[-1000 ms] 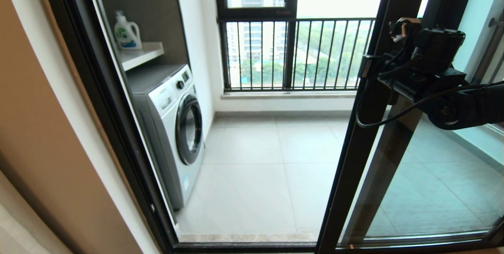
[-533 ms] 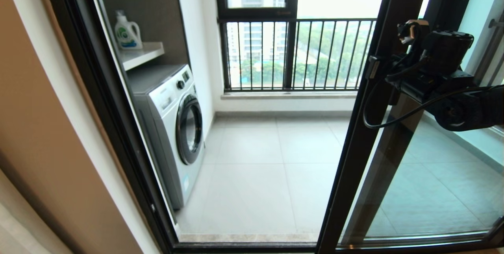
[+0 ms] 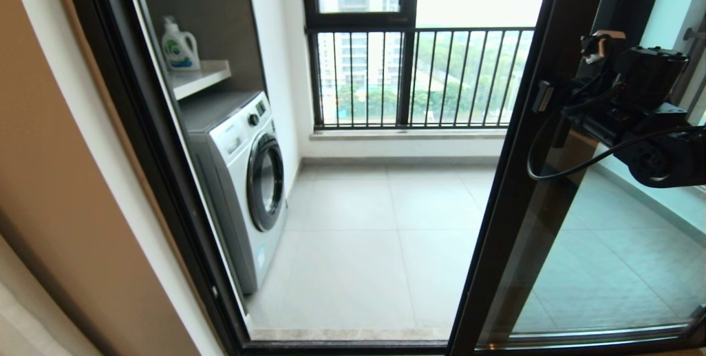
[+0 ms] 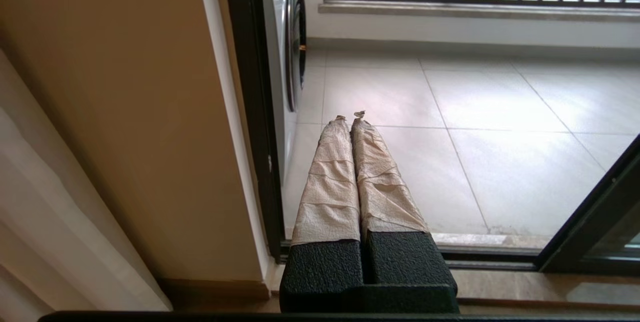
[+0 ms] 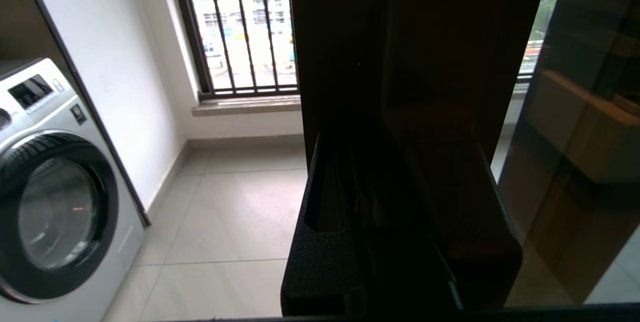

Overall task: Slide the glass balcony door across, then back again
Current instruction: Open the slid door

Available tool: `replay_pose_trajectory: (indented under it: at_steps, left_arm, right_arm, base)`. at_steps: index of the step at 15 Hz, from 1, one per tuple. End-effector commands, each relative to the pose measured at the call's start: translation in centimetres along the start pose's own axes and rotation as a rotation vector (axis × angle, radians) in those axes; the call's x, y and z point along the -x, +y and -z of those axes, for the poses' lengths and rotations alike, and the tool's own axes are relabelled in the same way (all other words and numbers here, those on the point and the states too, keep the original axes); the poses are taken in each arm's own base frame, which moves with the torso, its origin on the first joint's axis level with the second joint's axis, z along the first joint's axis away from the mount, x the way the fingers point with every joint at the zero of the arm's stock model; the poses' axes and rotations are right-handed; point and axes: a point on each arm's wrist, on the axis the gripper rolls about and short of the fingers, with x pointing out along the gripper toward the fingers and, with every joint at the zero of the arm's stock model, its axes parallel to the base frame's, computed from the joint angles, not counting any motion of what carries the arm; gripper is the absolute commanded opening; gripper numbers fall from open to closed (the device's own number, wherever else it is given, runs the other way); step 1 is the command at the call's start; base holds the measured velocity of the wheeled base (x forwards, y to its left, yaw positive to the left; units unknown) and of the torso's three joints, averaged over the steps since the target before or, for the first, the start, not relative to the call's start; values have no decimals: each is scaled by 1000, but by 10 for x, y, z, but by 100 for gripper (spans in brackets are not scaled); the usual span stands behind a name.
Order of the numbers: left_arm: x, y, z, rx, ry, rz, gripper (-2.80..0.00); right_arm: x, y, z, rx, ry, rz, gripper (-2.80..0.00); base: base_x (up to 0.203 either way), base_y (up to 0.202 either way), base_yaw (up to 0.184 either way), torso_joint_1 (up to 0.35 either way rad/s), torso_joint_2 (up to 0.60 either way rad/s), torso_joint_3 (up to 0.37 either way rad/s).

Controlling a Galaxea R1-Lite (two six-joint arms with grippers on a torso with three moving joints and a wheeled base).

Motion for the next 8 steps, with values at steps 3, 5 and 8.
replay_pose_trajectory:
  at_steps: [3,5,8]
  left_arm:
    - [0,0,0,0,5,0,-280]
    - [0,0,0,0,5,0,-280]
    - [0,0,0,0,5,0,-280]
  right_arm:
    - [4,-11,-3,5,-13,14,-280]
    - [4,-13,-3,6,-16,14,-280]
    - [4,-23,-4,10,-18,39,-280]
  base:
    - [0,0,0,0,0,0]
    - [0,0,0,0,0,0]
    - [0,0,0,0,0,0]
